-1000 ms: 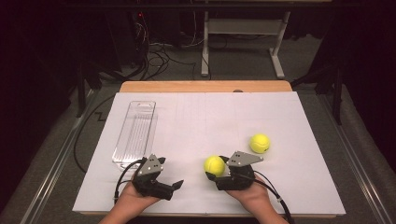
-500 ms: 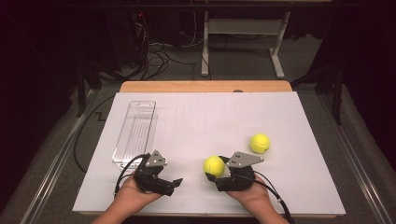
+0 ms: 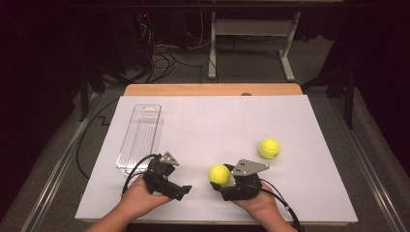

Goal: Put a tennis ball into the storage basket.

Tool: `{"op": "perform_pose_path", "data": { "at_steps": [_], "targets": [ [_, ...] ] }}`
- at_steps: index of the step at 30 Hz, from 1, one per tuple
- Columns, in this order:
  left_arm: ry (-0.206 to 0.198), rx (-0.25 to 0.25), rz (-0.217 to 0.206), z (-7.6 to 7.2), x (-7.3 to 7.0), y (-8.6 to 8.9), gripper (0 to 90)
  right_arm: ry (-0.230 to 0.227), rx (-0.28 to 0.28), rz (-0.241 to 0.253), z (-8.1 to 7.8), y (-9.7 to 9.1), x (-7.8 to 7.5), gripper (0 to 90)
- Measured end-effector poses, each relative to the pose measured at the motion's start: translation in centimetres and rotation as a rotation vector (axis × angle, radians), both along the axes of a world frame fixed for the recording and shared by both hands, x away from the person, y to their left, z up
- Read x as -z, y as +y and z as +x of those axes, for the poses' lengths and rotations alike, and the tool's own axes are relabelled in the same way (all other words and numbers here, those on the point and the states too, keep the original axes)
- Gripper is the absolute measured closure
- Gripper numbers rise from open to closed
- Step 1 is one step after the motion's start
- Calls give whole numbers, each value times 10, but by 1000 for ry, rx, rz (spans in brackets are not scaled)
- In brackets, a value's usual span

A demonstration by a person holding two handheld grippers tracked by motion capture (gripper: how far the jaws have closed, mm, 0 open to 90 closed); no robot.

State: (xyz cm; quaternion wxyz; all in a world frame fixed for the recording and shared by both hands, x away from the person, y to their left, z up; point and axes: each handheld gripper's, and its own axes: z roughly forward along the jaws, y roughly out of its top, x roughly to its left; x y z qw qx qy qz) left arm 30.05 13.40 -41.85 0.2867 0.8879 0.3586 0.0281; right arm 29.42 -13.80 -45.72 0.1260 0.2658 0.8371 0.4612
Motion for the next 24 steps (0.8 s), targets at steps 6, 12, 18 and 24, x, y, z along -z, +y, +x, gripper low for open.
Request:
{"op": "perform_pose_path", "data": {
  "at_steps": [6,12,18,24],
  "targets": [
    [45,2,21,5,-9,-6,7,3,-16,-4,-1,3,2,272],
    [64,6,35,10,-12,-9,6,-6,-19,8,-1,4,2,273],
    [89,13,47,13,-14,-12,5,-16,-25,8,-1,5,3,272],
    [89,20,54,14,-20,-16,5,-43,-16,16,-2,6,4,272]
  ]
}}
